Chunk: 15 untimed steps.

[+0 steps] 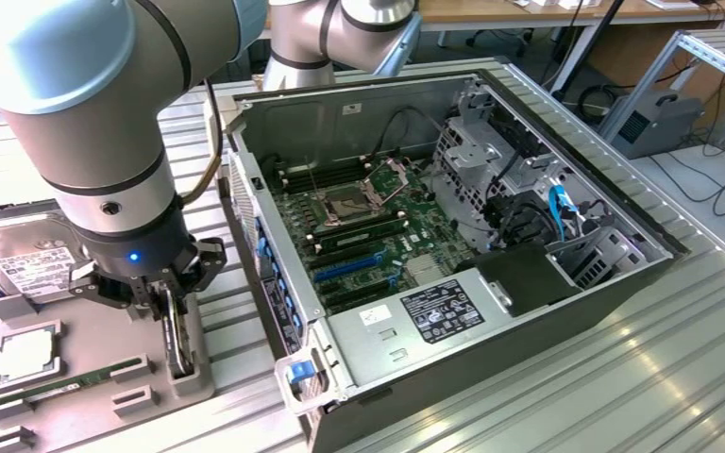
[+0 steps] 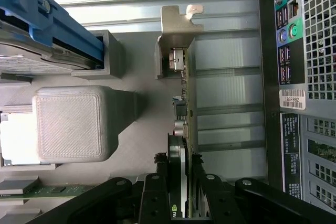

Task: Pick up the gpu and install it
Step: 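Pick up the gpu and move the gpu toward the slot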

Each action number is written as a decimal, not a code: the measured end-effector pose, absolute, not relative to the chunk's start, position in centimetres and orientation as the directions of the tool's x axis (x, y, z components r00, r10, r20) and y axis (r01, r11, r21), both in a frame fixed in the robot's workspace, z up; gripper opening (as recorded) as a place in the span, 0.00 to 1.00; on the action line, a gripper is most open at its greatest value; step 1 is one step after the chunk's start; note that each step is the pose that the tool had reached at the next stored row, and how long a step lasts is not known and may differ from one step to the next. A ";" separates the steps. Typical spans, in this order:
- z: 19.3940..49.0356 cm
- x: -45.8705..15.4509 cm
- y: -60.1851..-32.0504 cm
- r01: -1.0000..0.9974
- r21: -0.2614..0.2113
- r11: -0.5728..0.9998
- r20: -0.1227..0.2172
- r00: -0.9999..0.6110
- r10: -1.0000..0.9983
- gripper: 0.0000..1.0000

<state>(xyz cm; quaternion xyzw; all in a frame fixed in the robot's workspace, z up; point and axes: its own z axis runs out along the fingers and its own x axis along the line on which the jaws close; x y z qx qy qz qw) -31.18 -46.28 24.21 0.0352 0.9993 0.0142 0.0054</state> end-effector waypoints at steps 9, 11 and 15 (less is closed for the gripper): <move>23.8 -31.2 -46.3 0.070 0.033 0.997 -0.009 -0.997 0.071 0.29; 23.8 -31.2 -46.3 0.070 0.033 0.997 -0.009 -0.997 0.071 0.29; 23.8 -31.2 -46.3 0.070 0.033 0.997 -0.009 -0.997 0.071 0.27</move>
